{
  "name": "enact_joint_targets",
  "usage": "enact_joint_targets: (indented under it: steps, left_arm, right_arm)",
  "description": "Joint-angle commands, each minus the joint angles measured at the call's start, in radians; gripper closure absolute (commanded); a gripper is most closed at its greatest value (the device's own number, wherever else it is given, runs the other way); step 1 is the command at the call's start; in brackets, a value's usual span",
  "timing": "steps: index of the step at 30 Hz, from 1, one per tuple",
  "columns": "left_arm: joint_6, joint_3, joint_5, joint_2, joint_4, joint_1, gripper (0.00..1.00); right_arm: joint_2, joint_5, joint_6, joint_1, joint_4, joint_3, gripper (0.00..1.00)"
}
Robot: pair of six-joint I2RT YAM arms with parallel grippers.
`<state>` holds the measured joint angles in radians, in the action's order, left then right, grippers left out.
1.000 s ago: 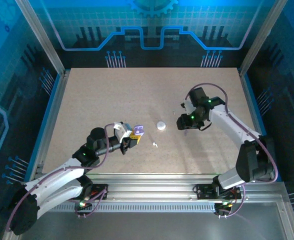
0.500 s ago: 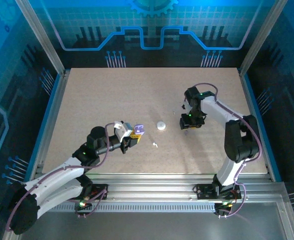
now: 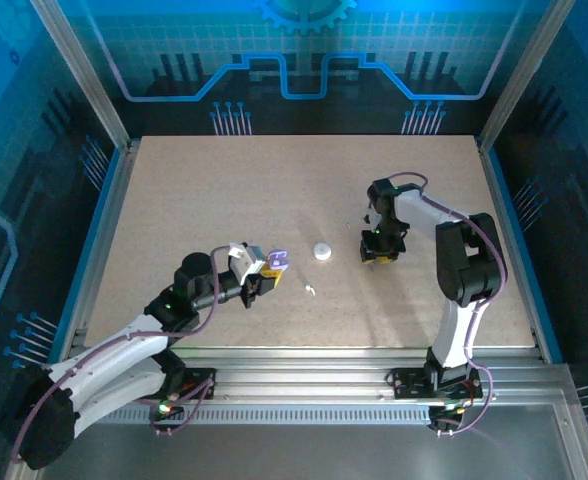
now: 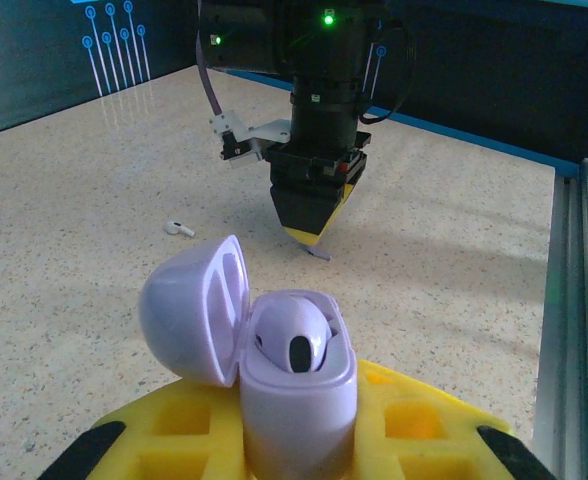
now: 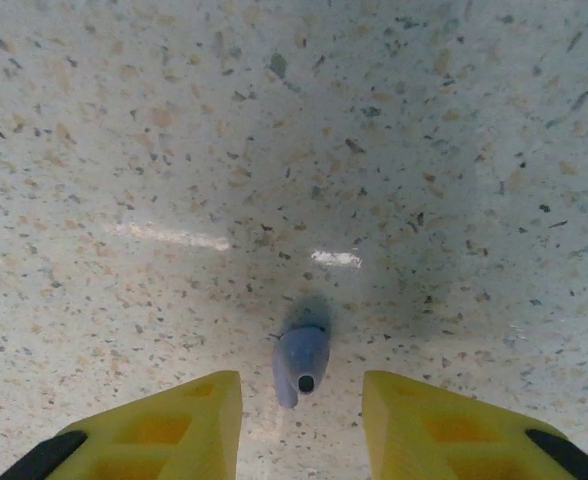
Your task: Insert the wireless bluetooth earbuds into the charging case
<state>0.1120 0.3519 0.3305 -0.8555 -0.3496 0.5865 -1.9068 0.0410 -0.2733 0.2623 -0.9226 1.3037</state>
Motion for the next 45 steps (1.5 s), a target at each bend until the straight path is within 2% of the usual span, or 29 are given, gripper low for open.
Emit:
enact_joint_targets:
  steps: [1,9,18,28,36,45]
  left_arm:
    - [0.023,0.030,0.002,0.013,-0.002,0.008,0.95]
    - [0.029,0.029,-0.008,0.018,0.007,0.007,0.94]
    - [0.029,0.030,-0.008,0.022,0.004,0.008,0.95]
    - [0.024,0.024,-0.009,0.030,-0.003,0.008,0.95]
    - [0.023,0.020,-0.013,0.035,-0.002,0.010,0.95]
    - [0.023,0.015,-0.020,0.032,-0.004,0.011,0.95]
  right_arm:
    - [-0.022,0.009,-0.012,-0.008,-0.002,0.028,0.63]
    - [-0.058,0.025,-0.010,-0.001,0.008,0.028,0.66]
    - [-0.072,-0.001,-0.009,0.009,0.004,0.029,0.74]
    - [-0.092,-0.044,-0.010,0.031,-0.013,0.029,0.73]
    - [-0.110,-0.073,-0.013,0.050,-0.026,0.037,0.76]
    - [-0.047,-0.108,-0.023,0.069,-0.028,0.036,0.80]
